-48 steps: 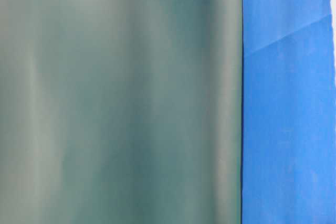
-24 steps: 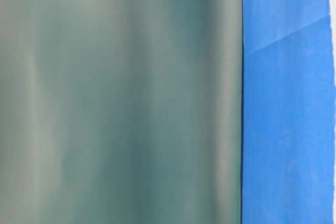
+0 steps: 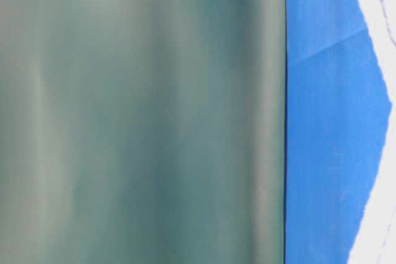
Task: Fold the blue towel.
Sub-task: 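Lift the strip and rotate it vertical, right gripper moving to top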
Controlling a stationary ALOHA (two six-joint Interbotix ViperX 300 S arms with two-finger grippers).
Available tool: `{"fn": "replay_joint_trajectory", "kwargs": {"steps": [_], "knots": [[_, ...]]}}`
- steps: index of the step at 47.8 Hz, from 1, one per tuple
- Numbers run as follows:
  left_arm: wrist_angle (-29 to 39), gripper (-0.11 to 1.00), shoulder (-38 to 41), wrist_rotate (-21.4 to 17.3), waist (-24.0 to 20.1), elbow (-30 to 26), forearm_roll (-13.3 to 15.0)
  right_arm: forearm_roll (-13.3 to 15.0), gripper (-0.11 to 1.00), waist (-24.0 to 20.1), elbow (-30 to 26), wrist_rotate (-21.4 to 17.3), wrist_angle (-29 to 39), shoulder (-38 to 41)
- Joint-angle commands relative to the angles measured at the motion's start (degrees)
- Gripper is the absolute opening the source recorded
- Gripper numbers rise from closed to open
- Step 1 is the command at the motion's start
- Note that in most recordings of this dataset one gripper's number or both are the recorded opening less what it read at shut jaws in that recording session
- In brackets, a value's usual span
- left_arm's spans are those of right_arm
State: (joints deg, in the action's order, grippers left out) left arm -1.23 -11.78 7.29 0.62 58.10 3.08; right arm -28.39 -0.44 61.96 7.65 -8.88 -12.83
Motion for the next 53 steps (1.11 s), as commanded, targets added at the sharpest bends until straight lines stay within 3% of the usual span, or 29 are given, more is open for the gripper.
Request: {"fn": "replay_joint_trajectory", "kwargs": {"steps": [1, 10, 20, 25, 37, 53], "knots": [[1.5, 0.03, -3.8, 0.1, 1.2, -2.0, 0.1, 0.1, 0.03, 0.6, -0.9, 0.1, 2.5, -3.9], [2.5, 0.03, -7.2, 1.1, 3.3, -3.3, 0.3, 0.4, 0.03, 1.1, -1.3, 0.2, 7.1, -9.3], [0.8, 0.03, -5.5, 9.3, 3.9, -5.2, 0.3, 2.7, 0.03, 3.9, -3.7, 0.2, 6.6, -8.7], [-1.5, 0.03, -3.8, 11.0, 4.9, -7.0, 0.3, 5.3, 0.03, 7.6, -6.2, 0.6, 6.9, -7.2], [-6.9, 0.03, 3.0, 11.3, 8.6, -14.3, 0.3, 9.8, 0.03, 15.8, -12.4, 1.7, 7.4, -3.5], [-8.4, 0.03, 15.2, 10.7, 9.0, -28.2, 0.2, 14.9, 0.03, 22.0, -17.8, 1.7, 8.9, -1.2]]}}
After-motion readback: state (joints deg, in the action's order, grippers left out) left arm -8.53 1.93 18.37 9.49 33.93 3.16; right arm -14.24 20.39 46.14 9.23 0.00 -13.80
